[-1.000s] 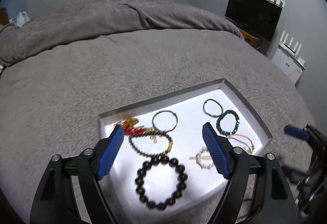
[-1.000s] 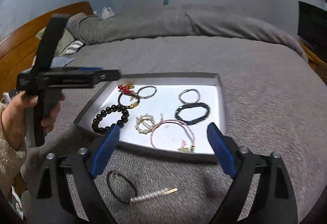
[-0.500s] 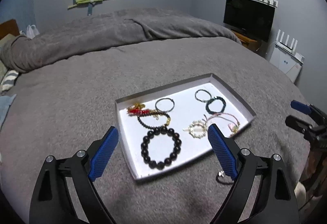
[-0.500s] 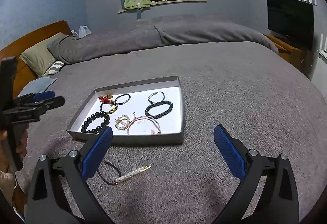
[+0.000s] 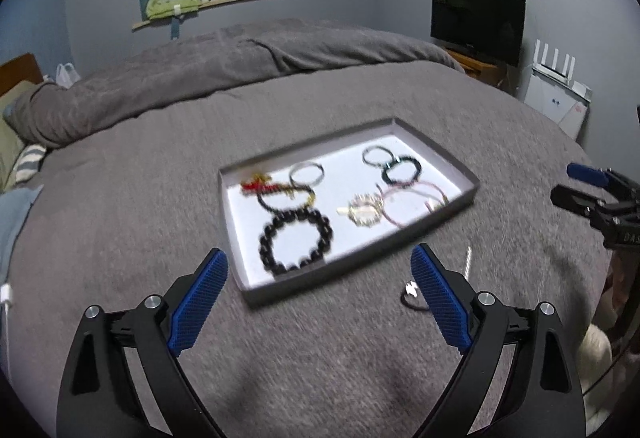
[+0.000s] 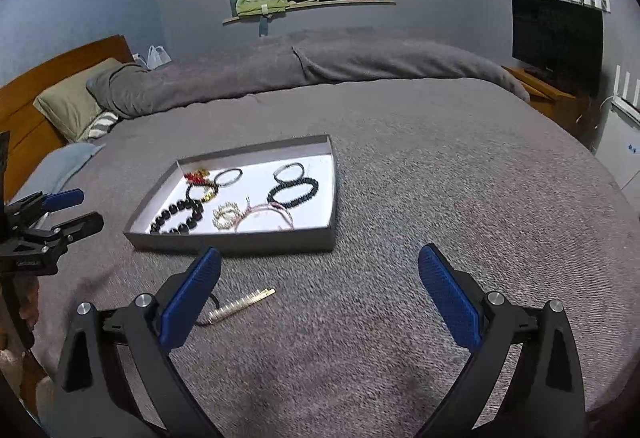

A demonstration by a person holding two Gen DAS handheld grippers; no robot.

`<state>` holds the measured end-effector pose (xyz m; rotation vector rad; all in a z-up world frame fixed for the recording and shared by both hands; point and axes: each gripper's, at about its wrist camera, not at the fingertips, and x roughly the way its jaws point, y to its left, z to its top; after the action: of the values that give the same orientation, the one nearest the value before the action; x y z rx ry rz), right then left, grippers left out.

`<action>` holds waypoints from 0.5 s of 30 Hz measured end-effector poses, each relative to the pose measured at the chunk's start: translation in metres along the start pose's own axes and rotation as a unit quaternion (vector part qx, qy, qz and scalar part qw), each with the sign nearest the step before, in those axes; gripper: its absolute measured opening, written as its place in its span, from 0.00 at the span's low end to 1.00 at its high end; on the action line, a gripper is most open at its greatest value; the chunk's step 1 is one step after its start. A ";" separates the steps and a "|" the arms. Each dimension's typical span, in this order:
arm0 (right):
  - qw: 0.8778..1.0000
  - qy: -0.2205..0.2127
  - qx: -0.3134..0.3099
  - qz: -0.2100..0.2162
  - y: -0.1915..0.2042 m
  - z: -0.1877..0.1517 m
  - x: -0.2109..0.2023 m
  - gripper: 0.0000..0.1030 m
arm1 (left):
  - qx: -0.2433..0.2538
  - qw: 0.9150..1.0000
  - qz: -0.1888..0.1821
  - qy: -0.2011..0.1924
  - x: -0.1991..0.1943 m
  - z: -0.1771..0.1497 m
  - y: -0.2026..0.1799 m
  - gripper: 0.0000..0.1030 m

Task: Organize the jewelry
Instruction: 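Open both tools and withdraw from the tray, then grasp the black hair tie with the left tool while the right tool grasps the pearl hair clip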

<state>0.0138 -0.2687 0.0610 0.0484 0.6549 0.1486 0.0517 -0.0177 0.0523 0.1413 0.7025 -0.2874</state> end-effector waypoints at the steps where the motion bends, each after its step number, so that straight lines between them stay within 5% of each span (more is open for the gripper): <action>1: 1.000 0.002 -0.003 0.000 0.000 -0.003 0.001 0.95 | 0.003 1.000 0.004 0.003 0.002 -0.007 -0.005 0.90; 8: 1.000 0.024 -0.007 0.007 -0.006 -0.021 0.011 0.95 | 0.000 1.000 0.000 0.031 0.024 -0.041 -0.034 0.90; 15: 0.999 0.034 0.003 0.018 -0.012 -0.029 0.018 0.95 | 0.001 0.999 -0.007 0.045 0.047 -0.040 -0.051 0.87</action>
<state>0.0115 -0.2776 0.0265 0.0606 0.7229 0.1837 0.0460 -0.0670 -0.0105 0.1514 0.7927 -0.2953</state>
